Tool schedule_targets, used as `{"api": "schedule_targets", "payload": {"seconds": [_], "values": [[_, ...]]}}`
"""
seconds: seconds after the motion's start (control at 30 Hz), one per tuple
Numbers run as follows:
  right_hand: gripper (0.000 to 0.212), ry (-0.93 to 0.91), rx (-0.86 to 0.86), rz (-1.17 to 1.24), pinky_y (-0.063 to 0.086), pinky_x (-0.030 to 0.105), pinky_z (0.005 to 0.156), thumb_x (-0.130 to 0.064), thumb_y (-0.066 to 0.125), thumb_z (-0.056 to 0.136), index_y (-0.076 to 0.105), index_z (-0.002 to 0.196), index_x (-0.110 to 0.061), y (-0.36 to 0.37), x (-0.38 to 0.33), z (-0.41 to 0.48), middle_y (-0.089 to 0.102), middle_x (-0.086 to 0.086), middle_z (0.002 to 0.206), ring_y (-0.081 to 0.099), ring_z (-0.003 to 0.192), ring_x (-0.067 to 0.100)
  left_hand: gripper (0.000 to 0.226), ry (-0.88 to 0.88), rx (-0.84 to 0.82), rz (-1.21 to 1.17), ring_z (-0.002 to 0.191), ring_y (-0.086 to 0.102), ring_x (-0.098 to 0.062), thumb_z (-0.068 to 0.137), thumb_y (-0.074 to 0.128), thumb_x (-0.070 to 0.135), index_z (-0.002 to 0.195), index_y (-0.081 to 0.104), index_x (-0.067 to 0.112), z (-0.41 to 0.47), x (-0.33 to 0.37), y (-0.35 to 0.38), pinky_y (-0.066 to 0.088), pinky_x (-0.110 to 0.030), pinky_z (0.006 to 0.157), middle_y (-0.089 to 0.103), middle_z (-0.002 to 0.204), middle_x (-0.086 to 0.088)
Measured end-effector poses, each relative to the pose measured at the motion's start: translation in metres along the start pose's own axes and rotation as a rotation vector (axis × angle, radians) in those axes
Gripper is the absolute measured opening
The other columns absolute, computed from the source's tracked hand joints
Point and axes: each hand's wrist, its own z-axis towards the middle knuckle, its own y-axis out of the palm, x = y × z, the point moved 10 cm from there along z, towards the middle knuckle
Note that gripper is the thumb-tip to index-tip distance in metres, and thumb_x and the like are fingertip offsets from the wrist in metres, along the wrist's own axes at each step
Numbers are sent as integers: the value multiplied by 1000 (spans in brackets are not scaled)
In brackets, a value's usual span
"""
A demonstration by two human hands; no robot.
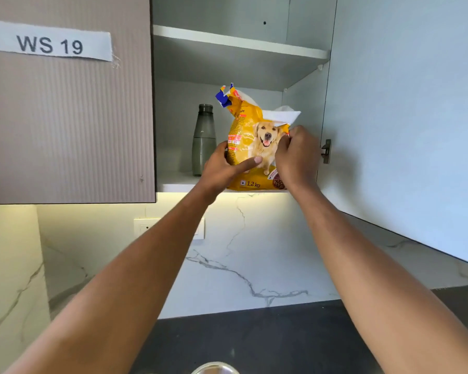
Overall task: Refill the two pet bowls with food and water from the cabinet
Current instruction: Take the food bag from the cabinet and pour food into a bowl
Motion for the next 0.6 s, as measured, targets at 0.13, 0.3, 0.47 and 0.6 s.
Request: {"api": "schedule_targets", "payload": {"seconds": [0.13, 0.3, 0.47, 0.6], "values": [[21, -32, 94, 64, 19, 30, 58, -11, 55, 99, 63, 82, -1, -37, -27, -32, 68, 17, 72, 57, 61, 31, 117, -7, -4, -36, 116, 66, -16, 43, 97, 59, 142, 41, 32, -35, 4, -3, 59, -45, 94, 64, 131, 9], [17, -59, 76, 169, 25, 36, 54, -7, 61, 95, 62, 78, -4, -62, -45, -96, 60, 9, 62, 55, 54, 30, 116, -37, 60, -128, 114, 69, -15, 33, 104, 50, 135, 49, 35, -94, -19, -23, 60, -46, 93, 69, 125, 11], [16, -84, -28, 308, 50, 43, 54, -13, 64, 98, 67, 84, -5, -78, -61, -157, 66, 2, 68, 60, 58, 20, 110, -35, 193, -184, 113, 68, -13, 41, 104, 34, 136, 48, 32, -165, -36, -53, 60, -46, 93, 67, 126, 9], [17, -57, -86, 402, 58, 45, 62, -22, 70, 98, 73, 89, -7, -89, -74, -192, 70, -7, 80, 70, 71, 15, 104, -31, 220, -198, 111, 70, -17, 47, 103, 23, 136, 49, 28, -210, -38, -78, 62, -46, 89, 68, 125, 5]]}}
